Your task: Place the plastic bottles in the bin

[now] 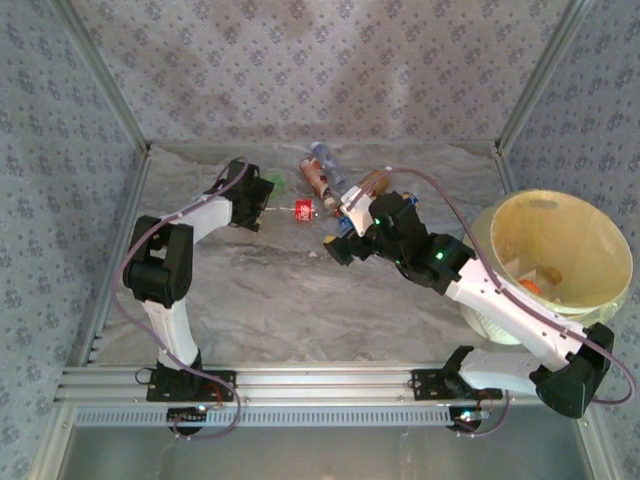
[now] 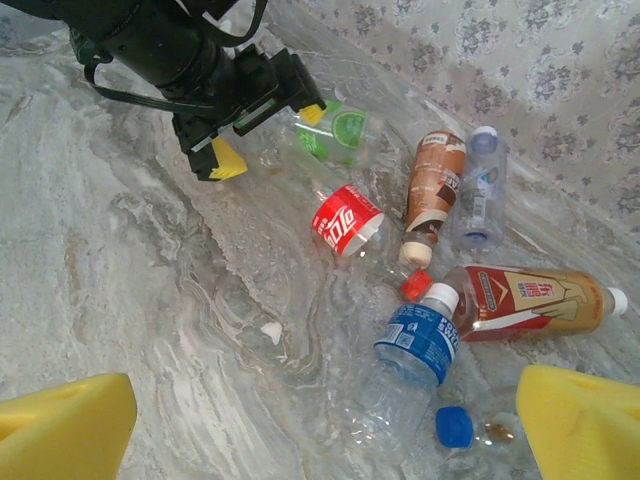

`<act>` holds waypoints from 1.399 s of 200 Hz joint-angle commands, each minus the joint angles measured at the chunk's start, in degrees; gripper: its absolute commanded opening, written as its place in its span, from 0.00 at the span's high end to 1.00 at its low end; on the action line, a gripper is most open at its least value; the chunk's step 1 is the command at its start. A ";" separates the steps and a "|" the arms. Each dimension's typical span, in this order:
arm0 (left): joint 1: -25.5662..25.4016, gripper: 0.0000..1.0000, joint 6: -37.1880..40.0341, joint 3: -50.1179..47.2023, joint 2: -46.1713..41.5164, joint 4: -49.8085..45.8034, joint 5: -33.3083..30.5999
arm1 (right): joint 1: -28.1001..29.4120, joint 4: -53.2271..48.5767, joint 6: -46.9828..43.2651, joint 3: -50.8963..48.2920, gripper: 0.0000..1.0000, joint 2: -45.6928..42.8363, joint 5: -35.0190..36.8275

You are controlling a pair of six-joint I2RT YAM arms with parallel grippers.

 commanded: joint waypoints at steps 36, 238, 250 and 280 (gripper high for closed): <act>-0.96 0.10 -9.08 3.81 2.57 -4.82 -3.31 | 0.41 1.90 -2.44 -0.76 0.00 -2.97 3.73; 0.00 0.45 6.82 -2.78 -2.92 7.12 -4.69 | -0.32 8.15 0.64 -5.59 0.00 -4.42 0.24; 0.01 0.46 11.18 -2.50 -5.60 7.12 -5.96 | -1.00 8.60 2.47 -5.75 0.00 -3.99 -1.85; -0.38 0.47 26.17 -1.59 -13.16 8.44 -6.74 | -4.07 9.02 8.09 -5.25 0.00 -2.77 -7.27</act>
